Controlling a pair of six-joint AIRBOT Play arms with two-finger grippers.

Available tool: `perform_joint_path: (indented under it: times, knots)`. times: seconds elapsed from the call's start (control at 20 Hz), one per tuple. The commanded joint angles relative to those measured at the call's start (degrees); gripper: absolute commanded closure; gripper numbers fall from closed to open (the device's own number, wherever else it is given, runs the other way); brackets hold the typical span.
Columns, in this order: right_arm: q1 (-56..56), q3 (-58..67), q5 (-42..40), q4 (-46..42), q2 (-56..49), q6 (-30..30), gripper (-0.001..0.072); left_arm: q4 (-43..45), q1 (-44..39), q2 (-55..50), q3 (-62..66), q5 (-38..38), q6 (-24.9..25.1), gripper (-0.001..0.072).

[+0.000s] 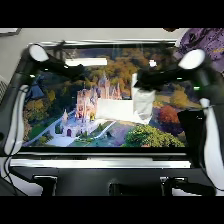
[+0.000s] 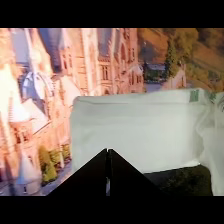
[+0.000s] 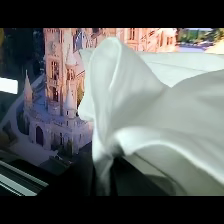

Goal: Fold the clothes and pants, and hang the long-sleeved shirts on hangers.

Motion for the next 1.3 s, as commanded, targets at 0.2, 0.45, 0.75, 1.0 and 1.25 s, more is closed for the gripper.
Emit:
perform_joint_path:
  times: [0.2,0.45,0.75,1.0,1.25]
  knots:
    - [11.6,0.1,-6.7,-0.6,-12.1,3.0,0.0678,4.8,6.1,6.0,0.0,-2.3,-0.7,0.0687]
    - [12.5,0.1,-12.8,-0.2,-15.2,5.6,0.0678,4.8,6.1,6.0,0.0,-2.3,-0.7,0.0686]
    - [12.5,0.1,-16.3,-0.1,-15.3,7.2,0.0677,4.8,6.1,6.0,0.0,-2.3,-0.7,0.0686]
    - [12.5,0.1,-19.7,0.5,-15.3,8.3,0.0674,4.7,6.0,6.0,0.0,-2.4,-0.7,0.0686]
    - [12.5,0.7,-22.1,9.7,-15.3,3.5,0.0218,4.8,6.0,6.0,-0.2,-2.4,-0.7,0.0686]
